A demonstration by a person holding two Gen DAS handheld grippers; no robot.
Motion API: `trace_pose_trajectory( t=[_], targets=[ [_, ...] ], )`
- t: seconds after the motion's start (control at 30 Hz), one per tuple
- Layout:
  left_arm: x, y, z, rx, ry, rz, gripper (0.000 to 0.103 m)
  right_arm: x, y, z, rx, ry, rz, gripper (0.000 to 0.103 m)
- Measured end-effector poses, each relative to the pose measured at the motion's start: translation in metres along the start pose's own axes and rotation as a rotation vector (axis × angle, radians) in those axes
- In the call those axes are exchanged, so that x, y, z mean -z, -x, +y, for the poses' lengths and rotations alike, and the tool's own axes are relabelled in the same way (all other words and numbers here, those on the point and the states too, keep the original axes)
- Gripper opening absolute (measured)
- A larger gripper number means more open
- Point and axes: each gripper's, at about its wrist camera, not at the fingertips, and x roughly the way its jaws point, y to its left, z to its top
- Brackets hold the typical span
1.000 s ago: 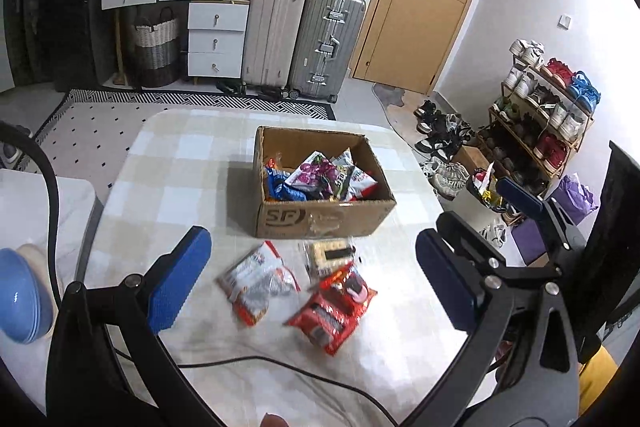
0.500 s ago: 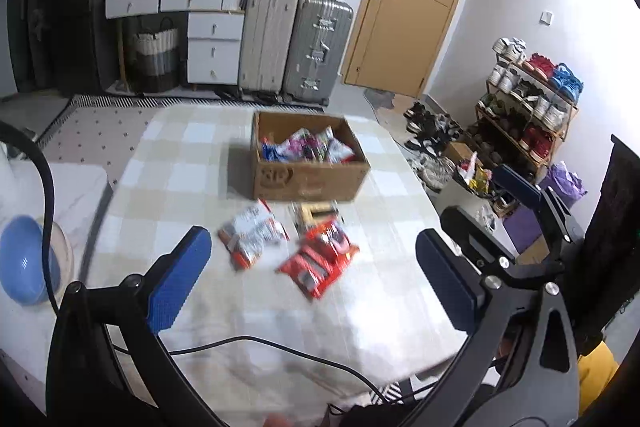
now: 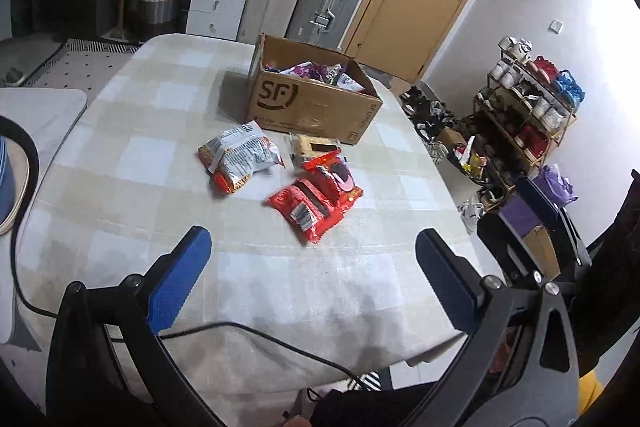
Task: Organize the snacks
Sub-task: 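Grasp the red Oreo pack with the right gripper while the left gripper approaches the red chip bag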
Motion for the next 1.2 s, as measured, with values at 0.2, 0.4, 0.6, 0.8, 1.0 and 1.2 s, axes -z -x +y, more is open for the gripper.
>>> trace_pose_trajectory(
  t=[0.2, 0.4, 0.6, 0.8, 1.0, 1.2],
  targets=[
    [-0.004, -0.039, -0.001, 0.002, -0.031, 0.020, 0.102, 0.013, -0.038, -0.011, 0.019, -0.024, 0.067, 0.102],
    [-0.018, -0.086, 0.007, 0.002, 0.010, 0.053, 0.102, 0.020, -0.087, -0.024, 0.064, -0.040, 0.135, 0.102],
    [-0.024, -0.131, 0.017, 0.020, 0.048, 0.107, 0.102, 0.026, -0.135, -0.033, 0.057, -0.041, 0.188, 0.102],
    [-0.033, -0.172, 0.034, 0.020, 0.089, 0.170, 0.101, 0.029, -0.180, -0.038, 0.046, -0.018, 0.254, 0.102],
    [-0.040, -0.211, 0.048, 0.016, 0.111, 0.228, 0.101, 0.041, -0.231, -0.048, -0.013, -0.051, 0.390, 0.102],
    [-0.040, -0.228, 0.057, 0.041, 0.156, 0.257, 0.101, 0.054, -0.263, -0.049, -0.064, -0.069, 0.452, 0.095]
  ],
)
